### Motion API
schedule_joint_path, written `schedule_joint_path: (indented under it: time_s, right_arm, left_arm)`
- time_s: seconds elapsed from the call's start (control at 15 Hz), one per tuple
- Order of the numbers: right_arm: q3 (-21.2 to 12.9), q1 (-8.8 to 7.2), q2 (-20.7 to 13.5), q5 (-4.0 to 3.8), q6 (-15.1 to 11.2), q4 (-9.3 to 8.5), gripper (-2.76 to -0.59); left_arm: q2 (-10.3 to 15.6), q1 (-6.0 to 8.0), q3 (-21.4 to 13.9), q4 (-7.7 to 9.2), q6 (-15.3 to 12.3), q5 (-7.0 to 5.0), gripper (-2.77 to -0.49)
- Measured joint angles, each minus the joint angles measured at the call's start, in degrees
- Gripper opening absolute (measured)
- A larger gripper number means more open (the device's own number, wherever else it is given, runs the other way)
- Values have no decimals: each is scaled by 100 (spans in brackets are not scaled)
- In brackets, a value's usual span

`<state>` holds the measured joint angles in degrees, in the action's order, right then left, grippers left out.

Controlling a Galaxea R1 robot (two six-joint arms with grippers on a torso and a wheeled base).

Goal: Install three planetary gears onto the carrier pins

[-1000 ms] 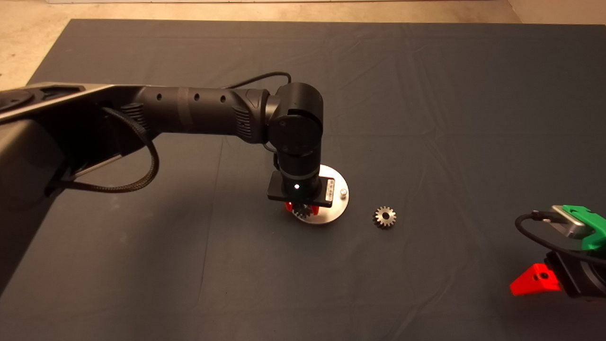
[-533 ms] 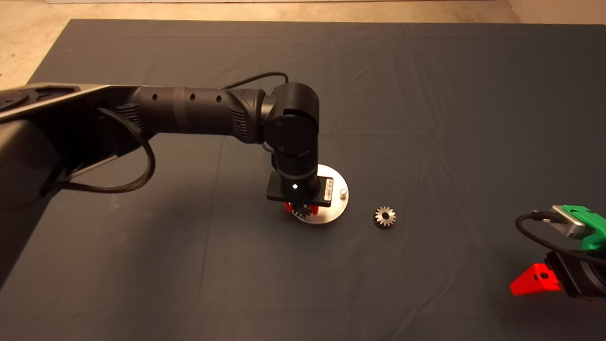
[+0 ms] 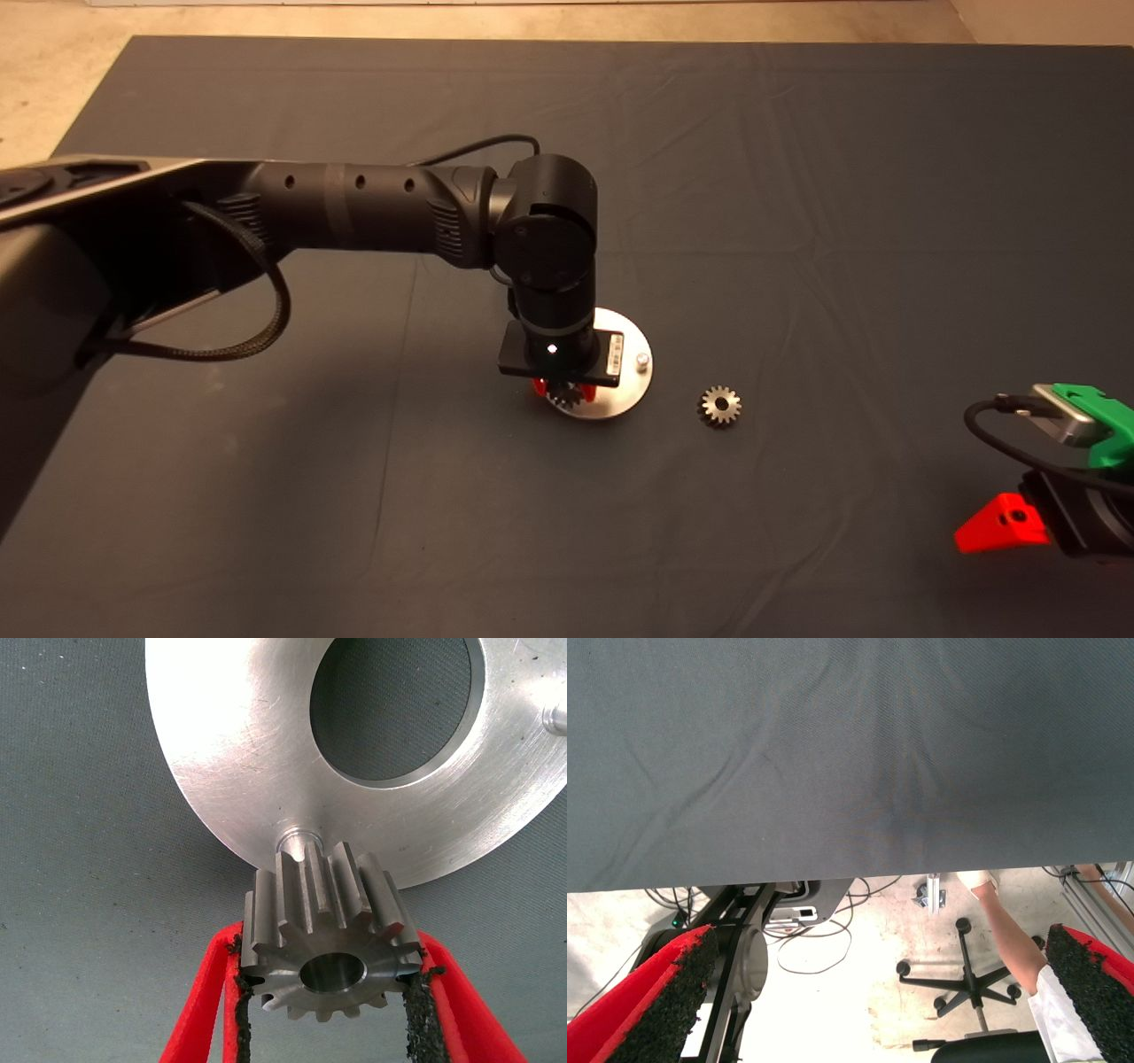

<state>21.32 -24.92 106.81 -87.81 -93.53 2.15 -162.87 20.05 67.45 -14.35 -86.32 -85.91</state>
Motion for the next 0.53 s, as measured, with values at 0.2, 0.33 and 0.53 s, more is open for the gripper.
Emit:
schedule_joint_path:
  time_s: [0.2,0.33,0.53]
  right_arm:
    - [0,0,-1,0,-1,-2,-60]
    - [0,0,-1,-1,-1,0,-60]
    - [0,0,0,0,-1,0,-60]
  left_arm:
    - [23,0,-23,-1,0,16,-242]
    - [79,-5,-45,-1,0,24,-242]
    - [96,-5,-80,-1,0,33,-242]
